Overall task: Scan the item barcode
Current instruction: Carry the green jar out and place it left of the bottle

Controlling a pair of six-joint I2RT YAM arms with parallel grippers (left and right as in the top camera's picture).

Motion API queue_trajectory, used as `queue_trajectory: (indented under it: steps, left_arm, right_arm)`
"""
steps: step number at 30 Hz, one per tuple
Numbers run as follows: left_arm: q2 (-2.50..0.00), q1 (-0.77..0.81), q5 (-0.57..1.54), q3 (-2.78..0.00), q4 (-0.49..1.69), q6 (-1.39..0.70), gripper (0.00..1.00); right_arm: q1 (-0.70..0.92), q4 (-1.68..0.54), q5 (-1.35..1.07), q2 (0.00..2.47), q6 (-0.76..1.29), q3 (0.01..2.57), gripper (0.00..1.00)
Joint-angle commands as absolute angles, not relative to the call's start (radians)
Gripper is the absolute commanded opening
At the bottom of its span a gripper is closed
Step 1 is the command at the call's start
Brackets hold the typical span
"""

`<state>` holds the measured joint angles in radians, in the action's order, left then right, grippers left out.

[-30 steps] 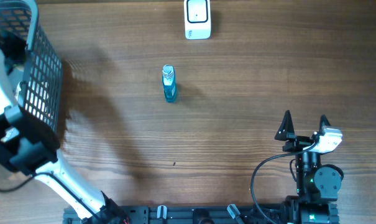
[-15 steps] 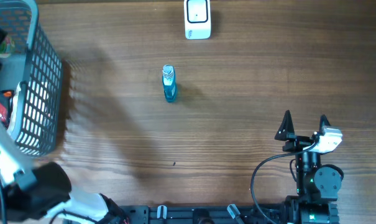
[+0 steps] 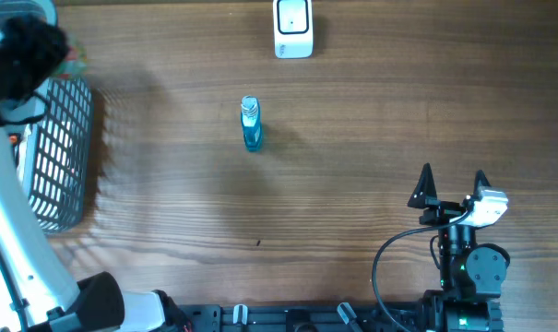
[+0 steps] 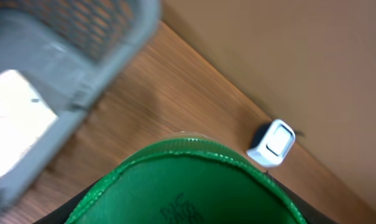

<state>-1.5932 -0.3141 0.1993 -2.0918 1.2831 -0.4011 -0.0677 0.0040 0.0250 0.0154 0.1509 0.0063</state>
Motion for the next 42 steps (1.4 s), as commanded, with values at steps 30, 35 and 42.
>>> queue_trajectory:
  steps: [30, 35, 42]
  left_arm:
    - [-1.78, 0.172, -0.289, -1.697, 1.092, -0.962, 0.58]
    - [-1.782, 0.185, -0.29, -1.506, 0.93, -0.983, 0.58]
    - [-1.783, 0.185, -0.308, -1.302, 0.774, -1.056, 0.58]
  right_arm:
    - [-0.065, 0.007, 0.009, 0.014, 0.131, 0.005, 1.0]
    - [-0.065, 0.007, 0.009, 0.014, 0.131, 0.006, 1.0]
    - [-0.065, 0.007, 0.009, 0.014, 0.131, 0.005, 1.0]
